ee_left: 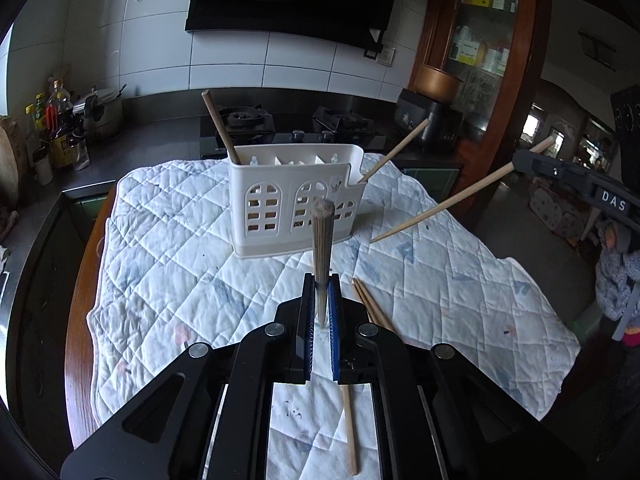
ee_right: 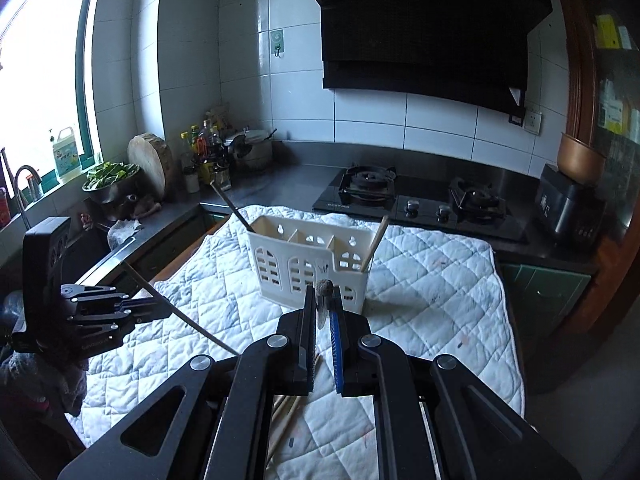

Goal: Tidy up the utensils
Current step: 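Carry both held chopsticks to the caddy and lower them into its slots, then open both tools to drop the chopsticks into the caddy and withdraw, then move both open tools down toward the loose chopsticks on the cloth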

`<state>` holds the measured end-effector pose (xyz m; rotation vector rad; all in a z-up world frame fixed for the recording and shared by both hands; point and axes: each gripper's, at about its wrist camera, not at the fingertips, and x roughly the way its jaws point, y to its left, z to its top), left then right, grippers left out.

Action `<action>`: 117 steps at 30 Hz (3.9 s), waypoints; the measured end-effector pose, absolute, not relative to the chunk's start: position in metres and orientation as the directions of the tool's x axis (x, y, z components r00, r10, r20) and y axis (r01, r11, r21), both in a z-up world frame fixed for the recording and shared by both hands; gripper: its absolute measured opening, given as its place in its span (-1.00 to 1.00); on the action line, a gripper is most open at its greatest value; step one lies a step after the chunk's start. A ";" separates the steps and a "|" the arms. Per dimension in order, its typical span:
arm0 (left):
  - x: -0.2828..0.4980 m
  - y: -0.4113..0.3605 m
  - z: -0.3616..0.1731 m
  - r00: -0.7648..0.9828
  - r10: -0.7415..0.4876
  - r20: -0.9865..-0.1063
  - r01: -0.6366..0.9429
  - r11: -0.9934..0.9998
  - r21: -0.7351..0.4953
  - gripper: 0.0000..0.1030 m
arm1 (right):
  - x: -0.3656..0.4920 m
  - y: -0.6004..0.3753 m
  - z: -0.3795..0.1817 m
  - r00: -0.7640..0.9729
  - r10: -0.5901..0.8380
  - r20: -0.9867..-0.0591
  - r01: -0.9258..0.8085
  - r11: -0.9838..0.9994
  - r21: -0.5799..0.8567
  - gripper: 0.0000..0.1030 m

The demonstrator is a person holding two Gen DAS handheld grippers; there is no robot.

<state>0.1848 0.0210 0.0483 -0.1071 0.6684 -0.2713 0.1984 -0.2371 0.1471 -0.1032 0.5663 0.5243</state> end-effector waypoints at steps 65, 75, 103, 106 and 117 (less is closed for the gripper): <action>0.243 0.029 0.113 0.863 -0.136 -0.486 0.098 0.990 -0.103 0.42 | 0.258 -0.214 0.145 0.708 0.386 -0.592 -0.471 0.882 0.012 -0.13; 0.185 0.028 0.069 0.846 -0.144 -0.513 0.089 0.987 -0.131 0.45 | 0.194 -0.221 0.087 0.679 0.391 -0.621 -0.478 0.878 0.031 -0.12; 0.114 0.032 -0.032 0.756 -0.131 -0.641 0.014 0.983 -0.184 0.46 | 0.116 -0.216 -0.048 0.561 0.366 -0.742 -0.365 0.914 0.174 -0.50; 0.112 0.034 -0.036 0.751 -0.127 -0.648 0.006 0.983 -0.186 0.45 | 0.118 -0.213 -0.052 0.554 0.369 -0.746 -0.362 0.914 0.183 -0.54; 0.110 0.033 -0.050 0.729 -0.132 -0.671 0.009 0.983 -0.183 0.45 | 0.127 -0.201 -0.069 0.521 0.370 -0.770 -0.343 0.916 0.208 -0.74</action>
